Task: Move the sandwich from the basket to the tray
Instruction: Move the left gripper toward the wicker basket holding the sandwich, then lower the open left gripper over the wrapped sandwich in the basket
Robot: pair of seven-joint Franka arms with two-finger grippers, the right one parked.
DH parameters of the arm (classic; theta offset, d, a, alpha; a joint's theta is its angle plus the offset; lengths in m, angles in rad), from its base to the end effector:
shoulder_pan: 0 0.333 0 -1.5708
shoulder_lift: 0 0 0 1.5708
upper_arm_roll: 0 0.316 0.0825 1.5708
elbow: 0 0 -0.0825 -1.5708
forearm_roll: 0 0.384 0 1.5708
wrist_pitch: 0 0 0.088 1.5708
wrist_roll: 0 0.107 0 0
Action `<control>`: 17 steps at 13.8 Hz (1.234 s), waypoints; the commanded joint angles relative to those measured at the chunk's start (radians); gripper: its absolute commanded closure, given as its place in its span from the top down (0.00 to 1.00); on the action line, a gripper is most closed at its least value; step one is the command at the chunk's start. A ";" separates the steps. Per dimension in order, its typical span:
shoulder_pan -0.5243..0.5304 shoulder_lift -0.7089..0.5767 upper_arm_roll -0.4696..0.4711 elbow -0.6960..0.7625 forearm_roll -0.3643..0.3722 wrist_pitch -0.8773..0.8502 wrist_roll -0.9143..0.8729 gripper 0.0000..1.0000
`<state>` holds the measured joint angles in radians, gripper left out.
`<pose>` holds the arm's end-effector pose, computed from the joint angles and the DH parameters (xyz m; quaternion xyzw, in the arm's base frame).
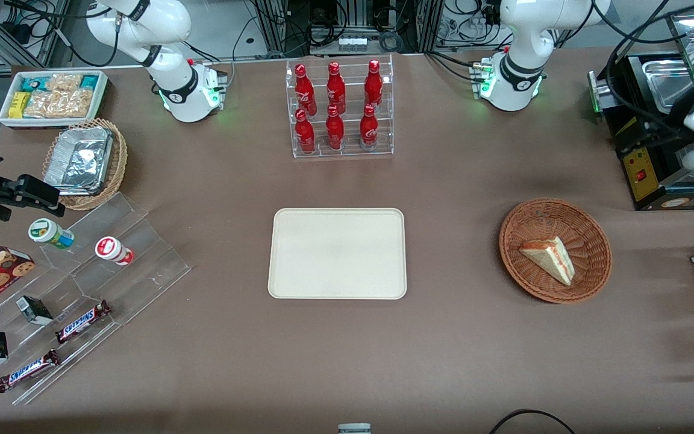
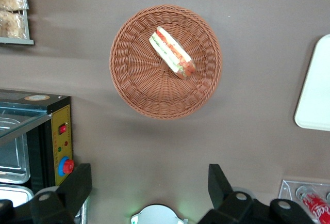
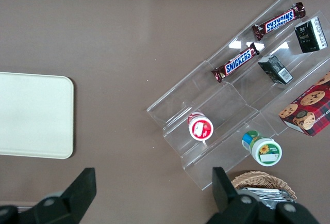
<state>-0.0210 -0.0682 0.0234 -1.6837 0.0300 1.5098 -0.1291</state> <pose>0.5243 0.0050 0.6035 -0.9963 -0.0657 0.0518 0.0175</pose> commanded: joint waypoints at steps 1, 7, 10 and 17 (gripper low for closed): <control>0.053 0.077 0.004 0.004 -0.085 0.076 -0.141 1.00; 0.024 0.208 0.000 -0.031 -0.087 0.235 -0.639 1.00; 0.007 0.237 0.000 -0.123 -0.076 0.348 -0.688 1.00; -0.014 0.275 -0.002 -0.348 -0.058 0.648 -0.713 1.00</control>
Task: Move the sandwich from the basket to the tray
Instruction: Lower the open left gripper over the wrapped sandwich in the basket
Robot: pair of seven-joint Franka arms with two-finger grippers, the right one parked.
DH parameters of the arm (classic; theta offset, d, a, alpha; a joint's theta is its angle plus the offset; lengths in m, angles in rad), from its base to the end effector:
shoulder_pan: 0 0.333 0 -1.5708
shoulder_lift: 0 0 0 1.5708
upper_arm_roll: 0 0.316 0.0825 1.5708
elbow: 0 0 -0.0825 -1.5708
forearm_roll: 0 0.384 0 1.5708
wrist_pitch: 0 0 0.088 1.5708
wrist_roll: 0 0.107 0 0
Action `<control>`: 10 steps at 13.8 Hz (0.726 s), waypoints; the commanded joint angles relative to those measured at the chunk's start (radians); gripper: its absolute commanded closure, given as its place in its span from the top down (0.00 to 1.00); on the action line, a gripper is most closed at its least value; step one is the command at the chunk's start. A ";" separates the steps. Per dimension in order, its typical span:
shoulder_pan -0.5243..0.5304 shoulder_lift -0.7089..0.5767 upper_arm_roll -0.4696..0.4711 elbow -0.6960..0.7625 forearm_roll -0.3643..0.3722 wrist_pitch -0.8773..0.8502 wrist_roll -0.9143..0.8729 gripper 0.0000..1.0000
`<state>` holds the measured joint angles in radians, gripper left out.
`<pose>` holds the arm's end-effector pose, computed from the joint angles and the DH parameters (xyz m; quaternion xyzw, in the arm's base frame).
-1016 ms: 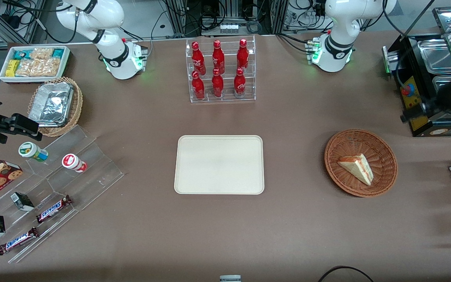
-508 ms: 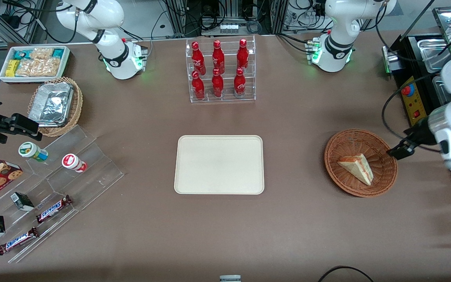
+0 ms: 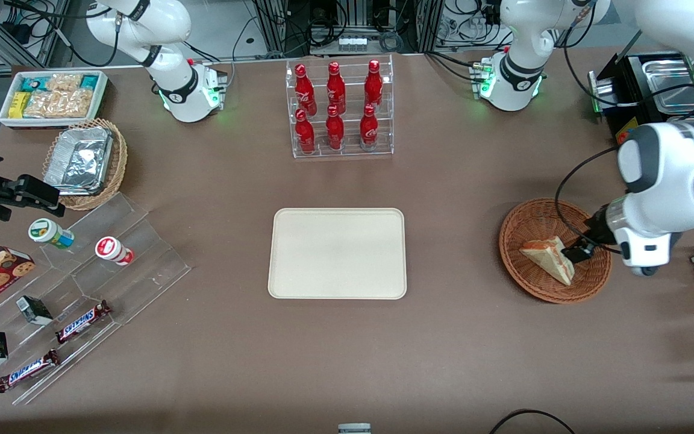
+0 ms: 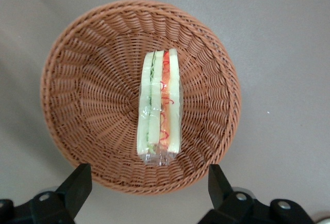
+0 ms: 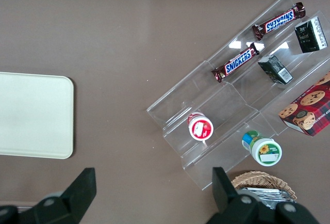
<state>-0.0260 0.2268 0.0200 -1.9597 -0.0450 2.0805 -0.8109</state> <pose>0.5888 -0.0062 0.3523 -0.9140 -0.4020 0.0552 0.0056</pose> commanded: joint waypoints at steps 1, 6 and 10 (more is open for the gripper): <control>-0.009 -0.018 0.003 -0.099 0.019 0.113 -0.031 1.00; -0.008 0.020 0.003 -0.165 0.046 0.237 -0.033 1.00; -0.008 0.048 0.003 -0.185 0.046 0.303 -0.050 1.00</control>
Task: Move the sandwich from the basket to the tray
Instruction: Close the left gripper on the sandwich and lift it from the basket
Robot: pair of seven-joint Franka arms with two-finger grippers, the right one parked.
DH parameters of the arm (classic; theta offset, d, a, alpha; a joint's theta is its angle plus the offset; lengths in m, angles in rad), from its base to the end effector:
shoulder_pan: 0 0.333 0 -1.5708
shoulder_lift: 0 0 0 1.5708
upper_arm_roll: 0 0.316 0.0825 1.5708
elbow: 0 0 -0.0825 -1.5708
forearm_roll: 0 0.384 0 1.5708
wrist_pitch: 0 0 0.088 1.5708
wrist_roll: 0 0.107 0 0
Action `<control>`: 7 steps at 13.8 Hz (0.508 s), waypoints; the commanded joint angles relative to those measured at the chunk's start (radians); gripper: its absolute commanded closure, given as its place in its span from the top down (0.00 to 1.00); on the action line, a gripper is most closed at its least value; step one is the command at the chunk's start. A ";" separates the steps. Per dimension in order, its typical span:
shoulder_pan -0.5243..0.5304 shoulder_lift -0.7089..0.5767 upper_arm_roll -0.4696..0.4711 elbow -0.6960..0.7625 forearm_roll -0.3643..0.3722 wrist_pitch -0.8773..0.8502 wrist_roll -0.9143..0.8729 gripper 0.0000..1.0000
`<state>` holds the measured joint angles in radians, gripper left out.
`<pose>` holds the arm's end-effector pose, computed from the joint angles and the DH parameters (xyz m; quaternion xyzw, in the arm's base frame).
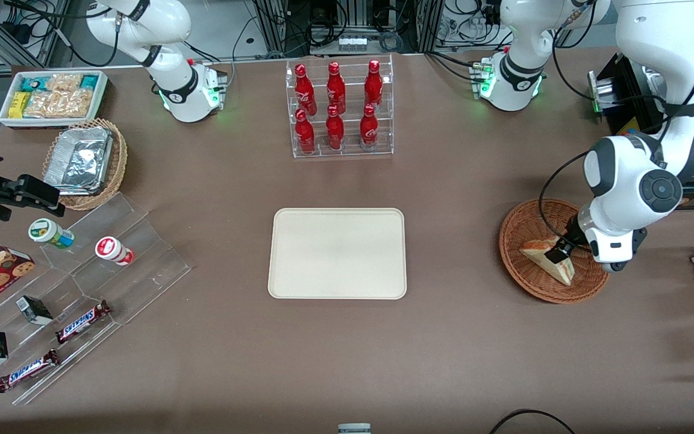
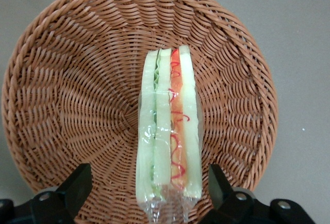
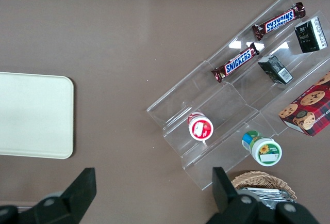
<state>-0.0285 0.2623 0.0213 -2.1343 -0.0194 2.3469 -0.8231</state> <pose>0.5652 -0.0045 0.2792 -0.9150 -0.4027 0.0243 0.0064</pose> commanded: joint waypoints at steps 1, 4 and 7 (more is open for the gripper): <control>-0.007 0.024 0.002 -0.010 0.021 0.055 -0.042 1.00; -0.007 0.040 0.000 -0.010 0.021 0.068 -0.044 1.00; -0.008 0.049 0.000 -0.010 0.021 0.075 -0.056 0.75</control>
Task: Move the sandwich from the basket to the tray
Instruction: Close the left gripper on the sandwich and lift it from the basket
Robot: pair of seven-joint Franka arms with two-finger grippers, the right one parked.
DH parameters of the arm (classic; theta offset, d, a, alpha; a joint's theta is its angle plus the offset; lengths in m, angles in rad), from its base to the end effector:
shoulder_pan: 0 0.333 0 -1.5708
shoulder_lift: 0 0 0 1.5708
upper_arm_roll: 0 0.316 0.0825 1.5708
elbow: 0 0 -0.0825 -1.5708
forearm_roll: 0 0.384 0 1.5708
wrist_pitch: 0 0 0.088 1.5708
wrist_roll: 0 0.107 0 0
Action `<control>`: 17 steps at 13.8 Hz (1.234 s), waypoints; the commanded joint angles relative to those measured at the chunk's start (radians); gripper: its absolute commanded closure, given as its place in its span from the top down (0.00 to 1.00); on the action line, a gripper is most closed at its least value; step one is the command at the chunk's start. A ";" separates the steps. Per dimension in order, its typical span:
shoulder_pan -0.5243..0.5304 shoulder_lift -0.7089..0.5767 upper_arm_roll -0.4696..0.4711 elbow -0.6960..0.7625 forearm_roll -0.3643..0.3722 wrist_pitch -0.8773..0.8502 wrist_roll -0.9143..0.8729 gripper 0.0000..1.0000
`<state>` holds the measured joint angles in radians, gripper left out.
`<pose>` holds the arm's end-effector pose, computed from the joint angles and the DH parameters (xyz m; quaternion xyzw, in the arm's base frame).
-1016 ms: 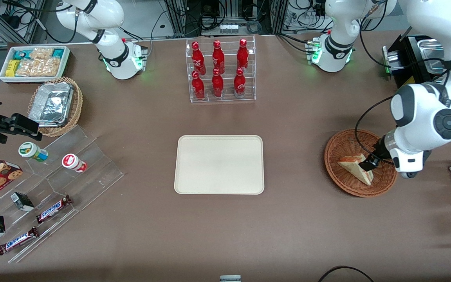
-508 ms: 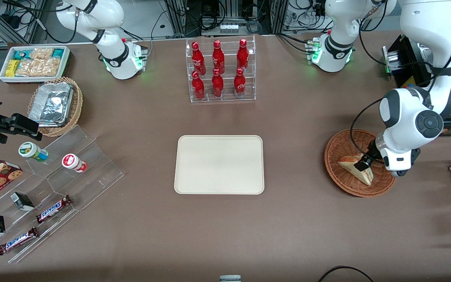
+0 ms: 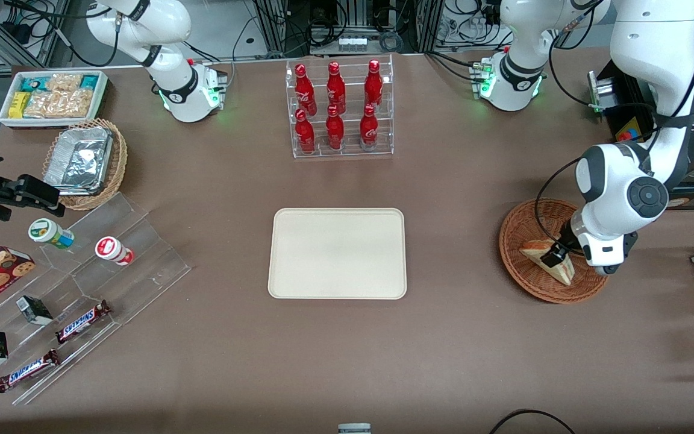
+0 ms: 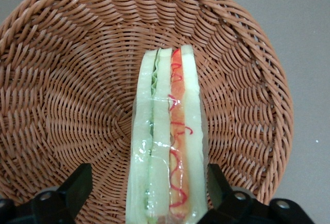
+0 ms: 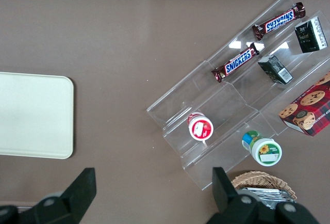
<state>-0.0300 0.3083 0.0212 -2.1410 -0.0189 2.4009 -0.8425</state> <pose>0.5658 -0.0052 0.2550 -0.9114 -0.4109 0.0232 0.0073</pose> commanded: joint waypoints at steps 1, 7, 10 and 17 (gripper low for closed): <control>-0.010 0.008 0.000 -0.003 0.020 0.023 -0.044 0.58; -0.027 0.000 0.002 0.004 0.022 0.006 -0.040 0.24; -0.057 -0.063 0.002 0.062 0.049 -0.168 -0.033 0.24; -0.227 -0.152 -0.003 0.250 0.071 -0.486 -0.043 0.24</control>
<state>-0.2057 0.1753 0.0147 -1.9109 0.0363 1.9422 -0.8652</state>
